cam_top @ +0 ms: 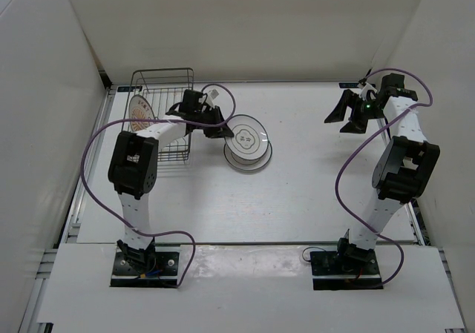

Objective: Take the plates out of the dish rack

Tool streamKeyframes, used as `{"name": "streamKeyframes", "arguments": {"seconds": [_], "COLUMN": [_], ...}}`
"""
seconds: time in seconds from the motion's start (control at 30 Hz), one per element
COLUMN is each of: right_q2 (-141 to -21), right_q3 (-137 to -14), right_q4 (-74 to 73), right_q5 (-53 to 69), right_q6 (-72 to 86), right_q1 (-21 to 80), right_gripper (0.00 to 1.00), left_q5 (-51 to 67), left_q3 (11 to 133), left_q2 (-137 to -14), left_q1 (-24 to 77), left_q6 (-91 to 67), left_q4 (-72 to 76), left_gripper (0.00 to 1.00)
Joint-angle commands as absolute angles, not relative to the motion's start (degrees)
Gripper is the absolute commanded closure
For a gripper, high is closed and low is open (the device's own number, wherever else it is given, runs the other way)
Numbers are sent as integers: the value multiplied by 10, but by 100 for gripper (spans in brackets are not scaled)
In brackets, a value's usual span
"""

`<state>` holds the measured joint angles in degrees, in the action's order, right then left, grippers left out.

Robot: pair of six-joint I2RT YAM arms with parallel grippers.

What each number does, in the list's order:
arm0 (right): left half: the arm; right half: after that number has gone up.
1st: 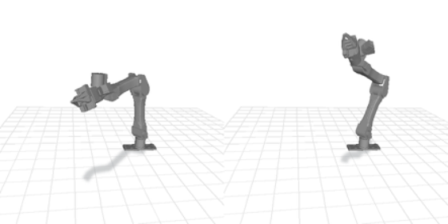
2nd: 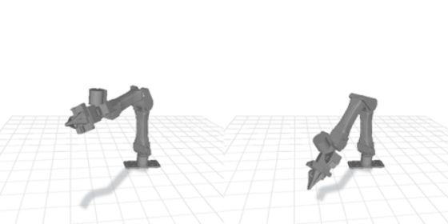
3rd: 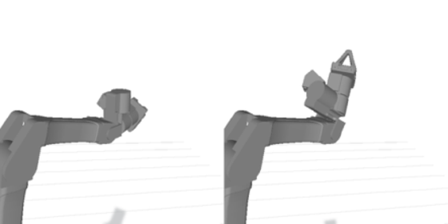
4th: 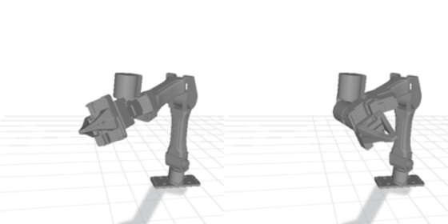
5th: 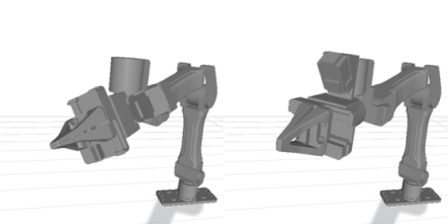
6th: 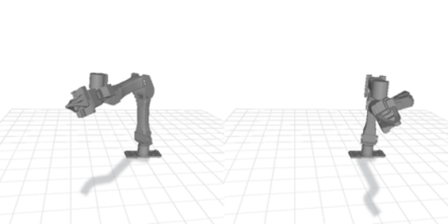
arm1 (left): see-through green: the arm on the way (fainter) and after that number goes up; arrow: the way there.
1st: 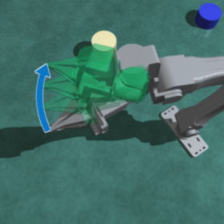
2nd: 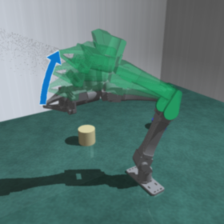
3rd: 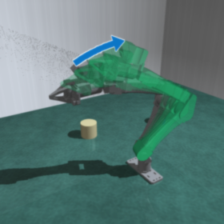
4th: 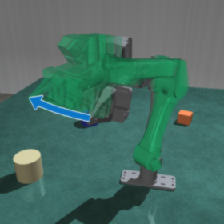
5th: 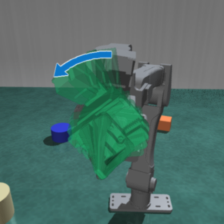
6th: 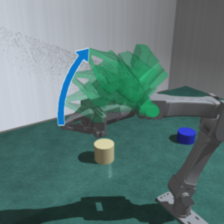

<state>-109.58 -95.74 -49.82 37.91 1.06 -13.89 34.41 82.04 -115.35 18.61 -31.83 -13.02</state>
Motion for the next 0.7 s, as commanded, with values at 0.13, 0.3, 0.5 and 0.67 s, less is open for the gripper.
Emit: {"name": "streamKeyframes", "arguments": {"seconds": [0.13, 0.3, 0.5, 0.67], "right_q2": [-1077, -1084, -1089, -1094], "right_q3": [-954, -967, -974, -976], "right_q4": [-511, -516, -519, -521], "right_q5": [389, 390, 391, 395], "right_q6": [3, -14, -15, -10], "right_q1": [-145, -146, -146, -145], "right_gripper": [10, 10, 10, 10], "left_q5": [338, 337, 329, 293], "left_q3": [829, 837, 848, 861], "left_q2": [-1143, -1161, -1172, -1172], "left_q1": [190, 193, 202, 209], "left_q6": [-302, -303, -297, -260], "left_q4": [-156, -167, -195, -249], "left_gripper": [70, 58, 45, 32]}}
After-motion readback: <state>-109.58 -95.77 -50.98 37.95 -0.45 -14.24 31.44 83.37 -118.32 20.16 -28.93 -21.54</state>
